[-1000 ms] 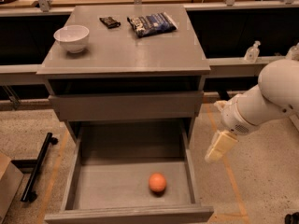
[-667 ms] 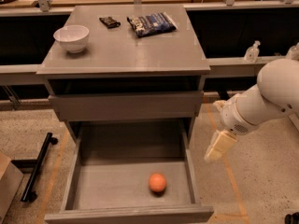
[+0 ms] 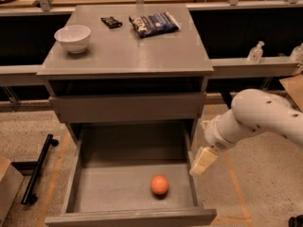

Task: Pick orange from middle drawer and place on counter

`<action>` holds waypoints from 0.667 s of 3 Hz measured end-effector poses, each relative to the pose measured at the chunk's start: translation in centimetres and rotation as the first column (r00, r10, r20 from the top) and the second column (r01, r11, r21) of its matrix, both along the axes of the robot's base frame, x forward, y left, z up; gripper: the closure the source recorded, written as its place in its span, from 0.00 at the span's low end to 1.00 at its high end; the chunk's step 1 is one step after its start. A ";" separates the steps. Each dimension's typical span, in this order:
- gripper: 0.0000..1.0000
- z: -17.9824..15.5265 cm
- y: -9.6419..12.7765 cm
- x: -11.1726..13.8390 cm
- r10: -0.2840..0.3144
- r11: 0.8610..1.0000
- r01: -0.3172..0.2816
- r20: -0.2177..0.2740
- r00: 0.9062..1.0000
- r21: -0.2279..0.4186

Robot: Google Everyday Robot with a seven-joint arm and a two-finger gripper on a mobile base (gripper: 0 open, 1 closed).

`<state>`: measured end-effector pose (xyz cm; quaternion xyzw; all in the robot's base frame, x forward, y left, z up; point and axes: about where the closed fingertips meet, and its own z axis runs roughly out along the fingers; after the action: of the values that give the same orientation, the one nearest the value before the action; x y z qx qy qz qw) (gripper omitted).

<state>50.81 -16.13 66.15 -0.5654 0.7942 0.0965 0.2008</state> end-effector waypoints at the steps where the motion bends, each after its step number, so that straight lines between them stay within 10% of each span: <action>1: 0.00 -5.9 1.8 1.3 -0.015 0.999 0.016 -0.021 1.000 0.039; 2: 0.00 -6.4 2.0 1.2 -0.015 0.999 0.016 -0.029 0.999 0.047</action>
Offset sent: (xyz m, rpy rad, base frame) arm 0.0097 0.0153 -0.0484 0.0297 0.0195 -0.0094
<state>52.00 -14.12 59.76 -0.5530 0.7987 0.1216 0.2036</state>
